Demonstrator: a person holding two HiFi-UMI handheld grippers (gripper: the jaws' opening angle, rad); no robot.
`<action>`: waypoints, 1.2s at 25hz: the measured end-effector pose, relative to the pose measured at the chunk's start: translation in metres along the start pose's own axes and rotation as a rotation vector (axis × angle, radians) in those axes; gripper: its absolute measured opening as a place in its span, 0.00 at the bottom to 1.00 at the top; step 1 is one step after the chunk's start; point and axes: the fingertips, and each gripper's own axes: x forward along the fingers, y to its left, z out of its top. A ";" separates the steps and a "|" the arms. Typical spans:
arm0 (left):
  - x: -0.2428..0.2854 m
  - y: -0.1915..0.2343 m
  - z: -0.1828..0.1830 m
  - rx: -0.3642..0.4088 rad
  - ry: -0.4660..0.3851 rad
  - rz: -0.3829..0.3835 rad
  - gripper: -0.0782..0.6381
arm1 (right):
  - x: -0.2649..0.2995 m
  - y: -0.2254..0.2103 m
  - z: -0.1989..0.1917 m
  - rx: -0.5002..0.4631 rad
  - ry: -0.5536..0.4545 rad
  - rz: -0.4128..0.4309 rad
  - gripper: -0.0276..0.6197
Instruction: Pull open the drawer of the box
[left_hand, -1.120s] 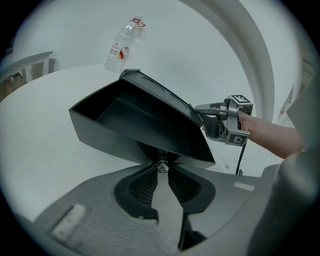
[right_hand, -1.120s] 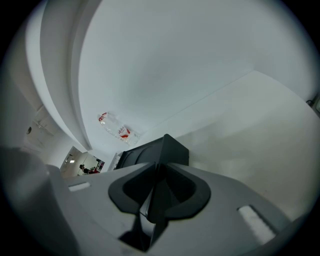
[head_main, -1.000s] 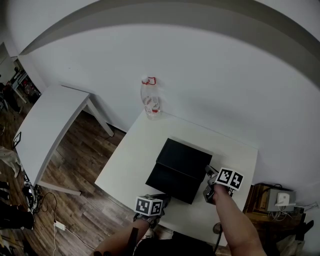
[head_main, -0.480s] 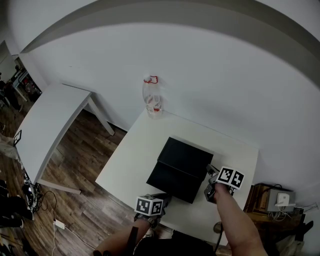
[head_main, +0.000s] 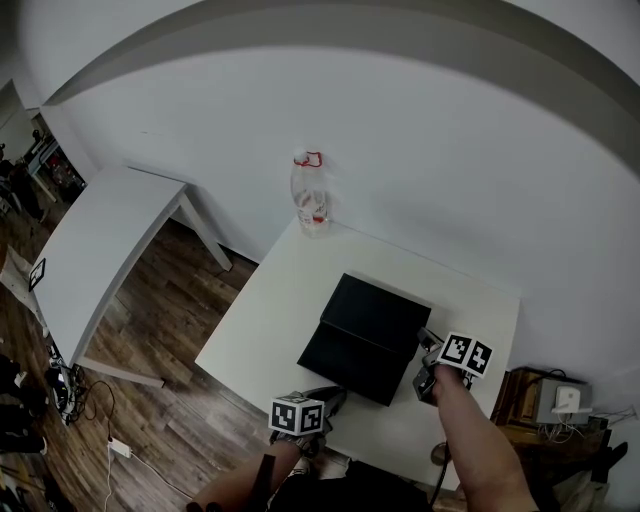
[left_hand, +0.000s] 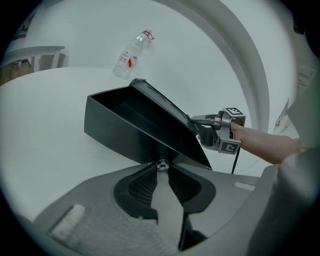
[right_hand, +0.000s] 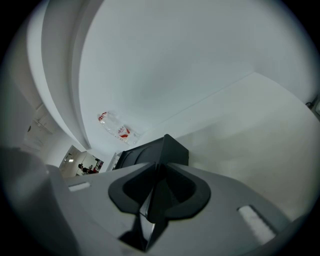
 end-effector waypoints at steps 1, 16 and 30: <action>-0.001 0.000 0.000 -0.004 -0.005 -0.005 0.22 | 0.000 0.000 0.000 0.000 -0.001 0.000 0.16; -0.068 -0.007 -0.006 -0.029 -0.038 -0.107 0.11 | -0.002 -0.004 -0.004 0.056 -0.030 0.057 0.17; -0.148 -0.021 -0.019 -0.072 -0.082 -0.323 0.11 | -0.104 0.052 -0.056 0.028 -0.172 0.213 0.05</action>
